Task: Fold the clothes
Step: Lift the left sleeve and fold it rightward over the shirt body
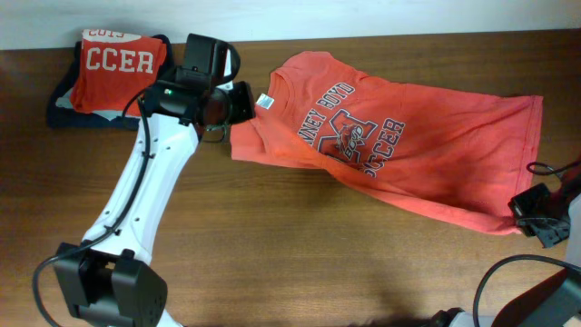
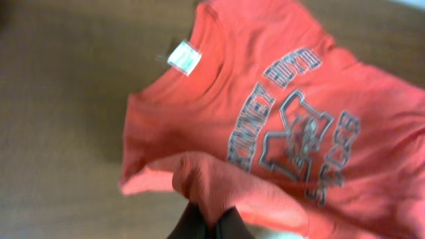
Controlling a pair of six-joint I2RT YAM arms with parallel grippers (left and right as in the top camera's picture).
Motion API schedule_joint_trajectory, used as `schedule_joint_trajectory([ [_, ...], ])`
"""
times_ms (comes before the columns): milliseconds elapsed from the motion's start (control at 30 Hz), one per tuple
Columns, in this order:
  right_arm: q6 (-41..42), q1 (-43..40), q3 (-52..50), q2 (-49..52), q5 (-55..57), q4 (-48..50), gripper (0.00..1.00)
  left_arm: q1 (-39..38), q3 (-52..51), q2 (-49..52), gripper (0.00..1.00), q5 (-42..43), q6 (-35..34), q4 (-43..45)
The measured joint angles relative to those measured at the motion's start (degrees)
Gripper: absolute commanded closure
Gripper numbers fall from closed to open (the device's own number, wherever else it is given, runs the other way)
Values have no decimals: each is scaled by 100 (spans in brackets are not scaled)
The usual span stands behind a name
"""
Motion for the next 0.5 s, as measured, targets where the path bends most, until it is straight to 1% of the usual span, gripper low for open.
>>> schedule_joint_trajectory([
  [167, -26, 0, 0, 0, 0, 258, 96, -321, 0, 0, 99, -173, 107, 599],
  [367, -85, 0, 0, 0, 0, 579, 96, -728, 0, 11, 99, -708, 195, 752],
  [500, -90, 4, 11, 0, 0, 820, 96, -780, 7, 162, 99, -920, 212, 822],
])
